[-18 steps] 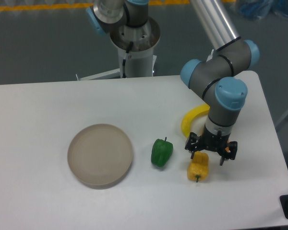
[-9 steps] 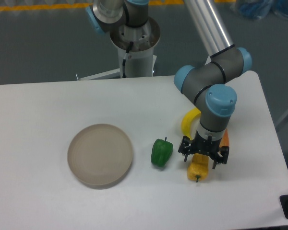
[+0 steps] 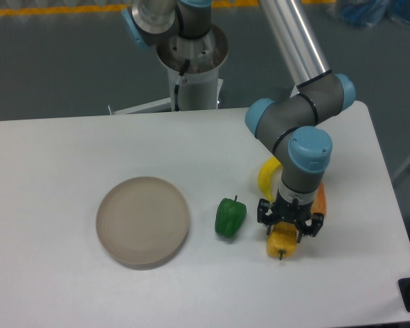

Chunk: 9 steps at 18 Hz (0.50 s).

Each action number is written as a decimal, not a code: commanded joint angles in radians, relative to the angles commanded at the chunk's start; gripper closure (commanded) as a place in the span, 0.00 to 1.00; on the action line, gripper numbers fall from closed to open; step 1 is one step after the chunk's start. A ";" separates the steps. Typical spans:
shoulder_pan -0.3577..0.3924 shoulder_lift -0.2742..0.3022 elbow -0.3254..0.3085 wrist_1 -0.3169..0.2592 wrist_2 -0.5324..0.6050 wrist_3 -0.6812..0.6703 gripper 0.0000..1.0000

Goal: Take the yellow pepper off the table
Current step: 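Lower the gripper onto the yellow pepper and close the fingers, then lift the grasped yellow pepper up off the table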

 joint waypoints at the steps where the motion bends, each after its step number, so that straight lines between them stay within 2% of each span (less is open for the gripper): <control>1: 0.000 0.000 -0.002 0.000 0.000 0.000 0.61; 6: 0.006 0.005 0.055 -0.011 0.005 0.032 0.62; 9: 0.012 0.041 0.106 -0.026 0.029 0.193 0.62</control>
